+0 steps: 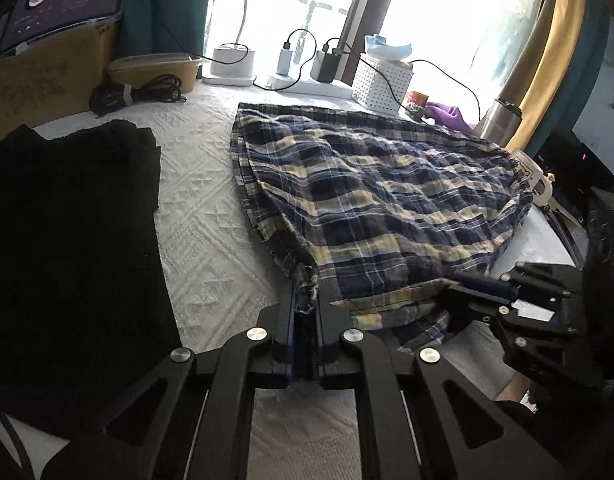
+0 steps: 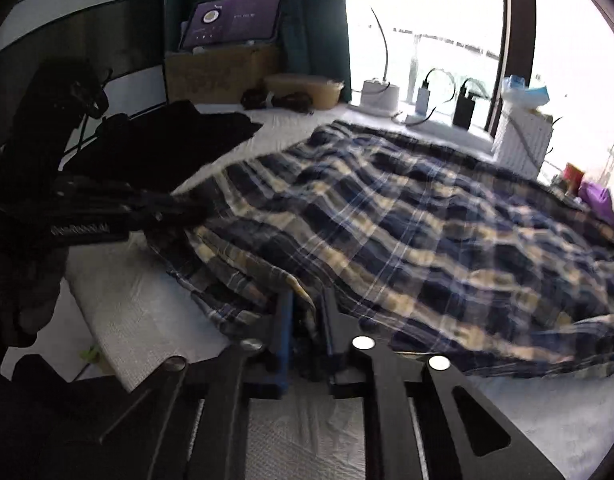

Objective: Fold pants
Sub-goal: 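Grasp the pants' edge with the left tool while the right tool grasps the opposite edge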

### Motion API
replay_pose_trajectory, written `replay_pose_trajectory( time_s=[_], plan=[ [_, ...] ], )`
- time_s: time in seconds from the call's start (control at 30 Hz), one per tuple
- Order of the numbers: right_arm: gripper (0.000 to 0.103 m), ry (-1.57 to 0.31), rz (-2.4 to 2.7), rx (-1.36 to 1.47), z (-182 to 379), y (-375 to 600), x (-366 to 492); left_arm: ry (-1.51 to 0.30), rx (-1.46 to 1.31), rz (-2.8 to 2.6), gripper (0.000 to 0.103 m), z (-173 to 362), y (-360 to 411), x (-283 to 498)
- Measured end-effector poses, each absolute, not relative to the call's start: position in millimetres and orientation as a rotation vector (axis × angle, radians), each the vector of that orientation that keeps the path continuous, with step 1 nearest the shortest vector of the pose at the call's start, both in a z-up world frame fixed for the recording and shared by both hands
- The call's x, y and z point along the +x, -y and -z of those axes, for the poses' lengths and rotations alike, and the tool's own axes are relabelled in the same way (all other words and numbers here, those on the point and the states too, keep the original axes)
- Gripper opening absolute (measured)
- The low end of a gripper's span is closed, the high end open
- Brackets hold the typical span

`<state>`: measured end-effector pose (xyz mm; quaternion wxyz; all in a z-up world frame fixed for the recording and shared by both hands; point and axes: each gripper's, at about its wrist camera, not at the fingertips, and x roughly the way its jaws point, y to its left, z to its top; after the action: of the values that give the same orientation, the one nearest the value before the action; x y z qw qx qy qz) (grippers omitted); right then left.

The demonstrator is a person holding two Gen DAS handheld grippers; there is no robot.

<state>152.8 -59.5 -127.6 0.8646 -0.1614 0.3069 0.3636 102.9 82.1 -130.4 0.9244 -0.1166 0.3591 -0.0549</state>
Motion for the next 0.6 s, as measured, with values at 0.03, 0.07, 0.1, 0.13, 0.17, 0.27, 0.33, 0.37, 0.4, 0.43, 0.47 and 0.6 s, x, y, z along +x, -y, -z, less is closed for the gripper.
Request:
replay_pose_trajectory(
  time_s=[0.03,0.07,0.1,0.13,0.17,0.27,0.33,0.37,0.4,0.43,0.47,0.6],
  plan=[
    [0.007,-0.642,-0.769,-0.338,128,60,152,-0.735,-0.237,0.112,0.006,129,-81,102],
    [0.007,-0.64,-0.778,-0.338,127,61,150,-0.732,-0.236,0.113,0.005,126,-81,99],
    [0.006,-0.639,-0.79,-0.334,125,63,149,-0.73,-0.234,0.112,0.005,124,-80,97],
    [0.006,-0.638,-0.803,-0.329,123,65,147,-0.73,-0.233,0.112,0.005,123,-80,95],
    [0.006,-0.639,-0.814,-0.329,122,67,146,-0.732,-0.233,0.112,0.005,122,-80,93],
    [0.006,-0.662,-0.828,-0.335,127,67,145,-0.76,-0.243,0.104,0.005,125,-81,90],
    [0.006,-0.671,-0.833,-0.333,129,68,144,-0.785,-0.258,0.09,0.005,129,-85,90],
    [0.006,-0.671,-0.842,-0.325,128,69,143,-0.796,-0.263,0.085,0.005,129,-86,89],
    [0.006,-0.67,-0.856,-0.318,127,71,141,-0.805,-0.267,0.078,0.005,130,-88,87],
    [0.006,-0.668,-0.867,-0.314,126,71,139,-0.809,-0.269,0.074,0.005,129,-89,85],
    [0.006,-0.67,-0.876,-0.314,126,71,138,-0.811,-0.274,0.075,0.005,128,-90,83],
    [0.006,-0.686,-0.885,-0.324,136,69,134,-0.784,-0.286,0.092,0.006,119,-90,80]
  ],
)
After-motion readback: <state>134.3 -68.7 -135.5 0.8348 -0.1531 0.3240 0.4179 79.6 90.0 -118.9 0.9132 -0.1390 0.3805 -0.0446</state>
